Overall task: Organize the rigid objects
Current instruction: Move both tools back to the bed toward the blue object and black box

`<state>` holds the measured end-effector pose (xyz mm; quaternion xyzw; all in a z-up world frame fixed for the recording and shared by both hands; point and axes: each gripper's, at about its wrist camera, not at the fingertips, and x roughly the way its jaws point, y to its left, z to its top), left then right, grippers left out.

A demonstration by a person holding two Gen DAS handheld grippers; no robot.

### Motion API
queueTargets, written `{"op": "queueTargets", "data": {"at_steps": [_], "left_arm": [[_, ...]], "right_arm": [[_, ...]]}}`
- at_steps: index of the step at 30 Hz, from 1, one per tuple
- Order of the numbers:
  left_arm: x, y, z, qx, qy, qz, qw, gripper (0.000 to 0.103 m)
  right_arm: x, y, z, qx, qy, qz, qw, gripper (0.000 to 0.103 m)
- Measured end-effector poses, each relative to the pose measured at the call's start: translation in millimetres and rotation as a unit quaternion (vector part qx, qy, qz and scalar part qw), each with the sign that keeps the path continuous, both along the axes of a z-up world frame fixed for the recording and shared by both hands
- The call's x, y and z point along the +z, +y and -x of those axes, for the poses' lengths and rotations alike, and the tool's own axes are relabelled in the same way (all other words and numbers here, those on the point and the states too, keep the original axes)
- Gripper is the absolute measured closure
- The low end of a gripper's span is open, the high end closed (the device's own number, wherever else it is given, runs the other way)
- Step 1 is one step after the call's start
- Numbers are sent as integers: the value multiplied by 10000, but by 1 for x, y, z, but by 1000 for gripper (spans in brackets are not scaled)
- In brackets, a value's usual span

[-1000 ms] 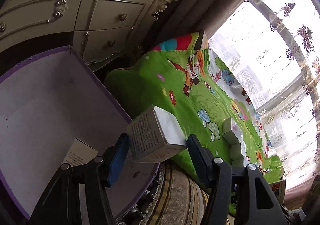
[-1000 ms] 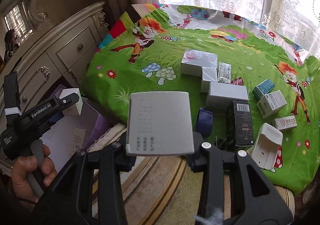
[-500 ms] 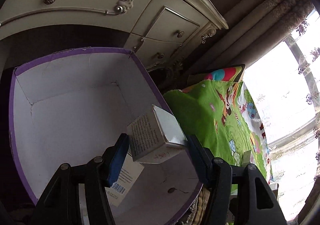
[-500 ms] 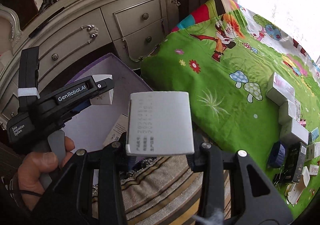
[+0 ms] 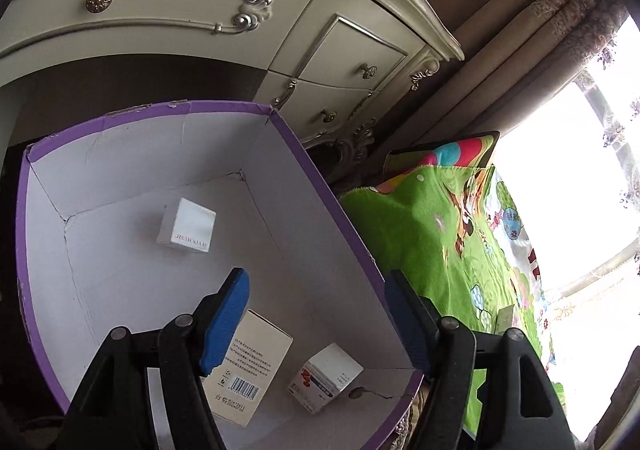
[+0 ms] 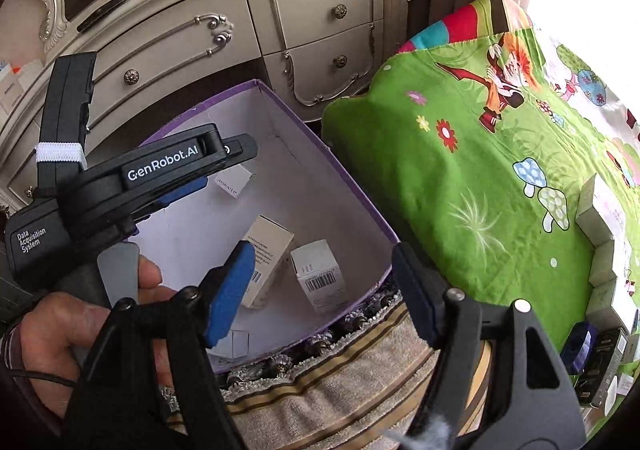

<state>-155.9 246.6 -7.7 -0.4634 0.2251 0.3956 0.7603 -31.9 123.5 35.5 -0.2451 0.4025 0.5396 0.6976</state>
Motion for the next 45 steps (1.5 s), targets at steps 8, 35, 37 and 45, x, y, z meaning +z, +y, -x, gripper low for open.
{"op": "queueTargets", "data": {"at_steps": [8, 35, 37, 45], "left_arm": [[17, -19, -44, -893, 357, -527, 9940, 32], [42, -133, -169, -3243, 768, -968, 9378, 32], [42, -143, -179, -3389, 785, -993, 9323, 32], [37, -184, -216, -4082, 883, -990, 9032, 32]], "right_arm": [[17, -47, -40, -723, -249, -192, 9969, 25], [-6, -213, -177, -3310, -550, 295, 9416, 25], [-12, -217, -182, -3339, -431, 278, 9412, 25], [-28, -222, -192, -3363, -140, 237, 9414, 25]]}}
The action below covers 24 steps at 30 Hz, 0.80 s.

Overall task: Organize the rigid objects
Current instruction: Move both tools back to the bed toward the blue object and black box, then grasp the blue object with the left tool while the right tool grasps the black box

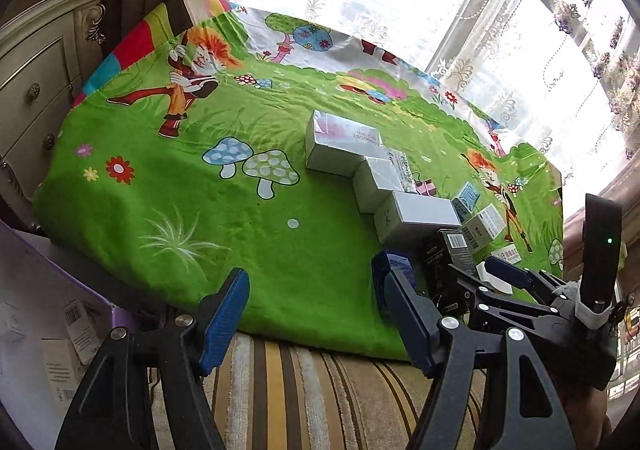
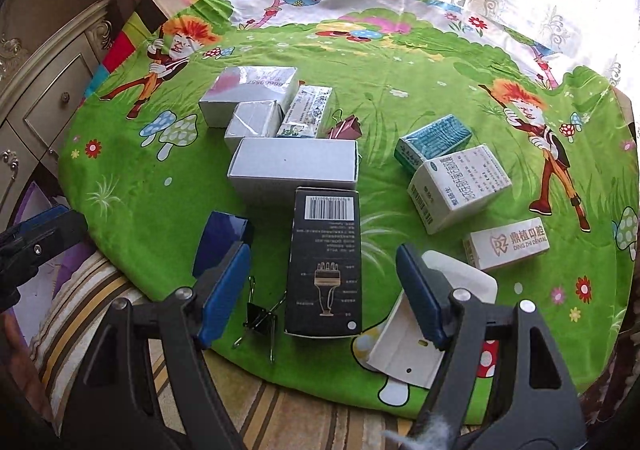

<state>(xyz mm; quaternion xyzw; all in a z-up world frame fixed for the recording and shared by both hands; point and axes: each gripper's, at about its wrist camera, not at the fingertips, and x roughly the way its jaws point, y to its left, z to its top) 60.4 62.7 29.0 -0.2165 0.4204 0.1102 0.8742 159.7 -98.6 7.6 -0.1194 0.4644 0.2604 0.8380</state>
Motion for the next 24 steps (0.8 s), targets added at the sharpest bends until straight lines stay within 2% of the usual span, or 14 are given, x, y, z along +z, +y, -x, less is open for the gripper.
{"op": "queueTargets", "data": {"at_steps": [2, 5, 12, 24], "left_arm": [[-3, -7, -7, -93, 55, 18, 9999, 32], [-6, -14, -15, -160, 128, 44, 9998, 32], [-12, -30, -29, -343, 307, -39, 9989, 32], [-25, -60, -56, -708, 673, -290, 9948, 41]], "right_arm": [[-3, -1, -2, -4, 44, -24, 10000, 25], [-7, -4, -5, -32, 126, -76, 9999, 33], [-19, -6, -9, 6, 370, -131, 9992, 60], [-7, -31, -9, -568, 28, -519, 9970, 60]]}}
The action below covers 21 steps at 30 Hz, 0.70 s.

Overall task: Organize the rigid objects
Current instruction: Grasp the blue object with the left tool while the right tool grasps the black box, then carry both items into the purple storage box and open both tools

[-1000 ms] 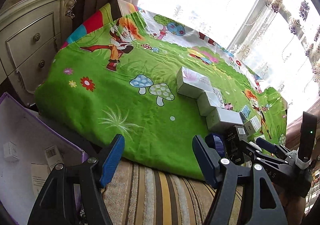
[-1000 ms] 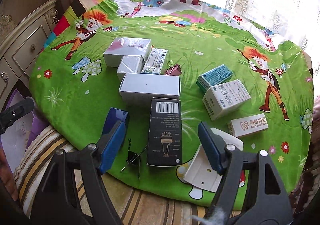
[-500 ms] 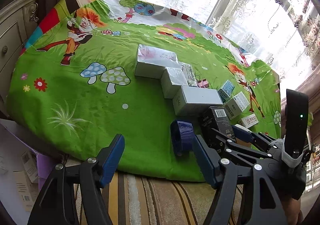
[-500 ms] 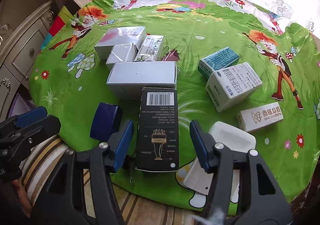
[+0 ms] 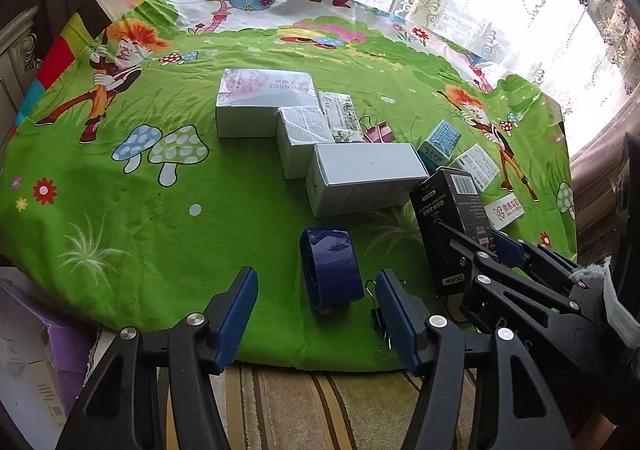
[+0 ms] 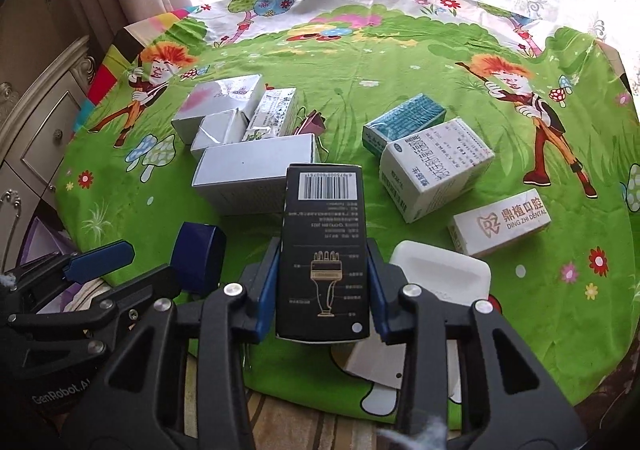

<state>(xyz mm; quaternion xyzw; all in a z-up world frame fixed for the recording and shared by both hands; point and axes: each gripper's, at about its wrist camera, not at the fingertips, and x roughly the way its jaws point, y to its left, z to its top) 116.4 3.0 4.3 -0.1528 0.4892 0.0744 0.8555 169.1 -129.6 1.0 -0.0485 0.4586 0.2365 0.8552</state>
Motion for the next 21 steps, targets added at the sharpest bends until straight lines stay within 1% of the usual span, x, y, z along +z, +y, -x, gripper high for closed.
{"op": "queueTargets", "data": {"at_steps": [4, 7, 9, 12, 16, 17, 21], "left_arm": [[-4, -6, -9, -40, 81, -59, 9999, 45], [-8, -5, -14, 2, 150, -58, 9999, 46], [-10, -5, -17, -5, 204, -77, 9998, 49], [-16, -9, -22, -63, 313, -158, 9994, 55], [-22, -14, -24, -150, 411, -232, 9988, 73], [-22, -14, -24, -143, 416, -243, 9987, 74], [-21, -11, -20, -69, 330, -220, 9992, 74]], "right_arm": [[2, -5, -2, -125, -9, -120, 9998, 60], [1, -8, -3, -183, 25, -208, 9996, 60], [2, -10, -3, -204, 6, -248, 9995, 60], [2, -12, -2, -215, -14, -288, 9994, 60], [1, -11, -2, -192, -1, -304, 9994, 60], [1, -11, -2, -181, 0, -301, 9994, 60], [1, -9, -1, -139, -3, -289, 9995, 60]]}}
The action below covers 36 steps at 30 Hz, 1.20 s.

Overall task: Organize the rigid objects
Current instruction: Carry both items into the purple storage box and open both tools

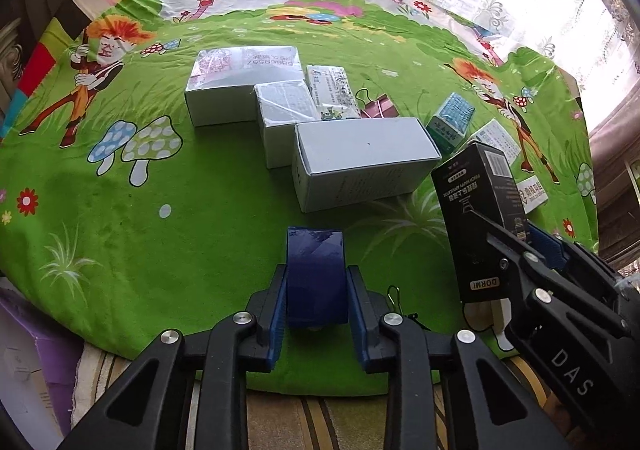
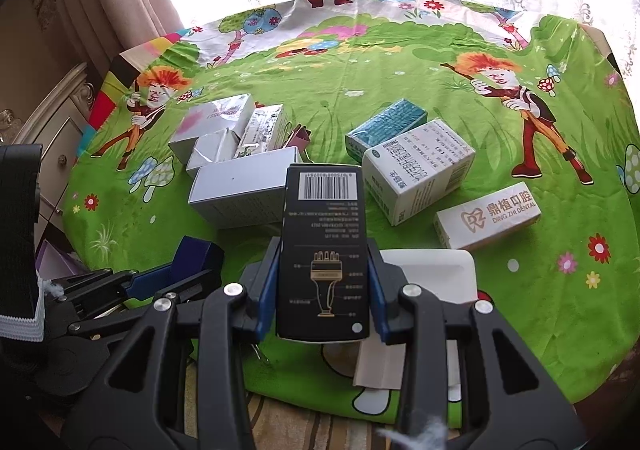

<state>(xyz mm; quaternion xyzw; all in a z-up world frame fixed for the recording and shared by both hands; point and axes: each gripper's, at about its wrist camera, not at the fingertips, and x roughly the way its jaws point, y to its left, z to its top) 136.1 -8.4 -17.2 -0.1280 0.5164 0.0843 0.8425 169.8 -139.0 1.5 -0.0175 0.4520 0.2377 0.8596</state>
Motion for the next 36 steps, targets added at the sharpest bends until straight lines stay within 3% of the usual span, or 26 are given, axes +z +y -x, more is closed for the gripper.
{"op": "queueTargets", "data": {"at_steps": [19, 28, 36], "left_arm": [[24, 14, 30, 359, -515, -234, 9978, 75], [36, 37, 61, 684, -717, -123, 9950, 75], [44, 70, 100, 1139, -832, -14, 9900, 75]], "right_arm": [[2, 8, 9, 227, -66, 59, 9997, 60], [16, 20, 26, 372, -109, -64, 9992, 60], [26, 49, 57, 857, 18, -252, 9960, 60]]}}
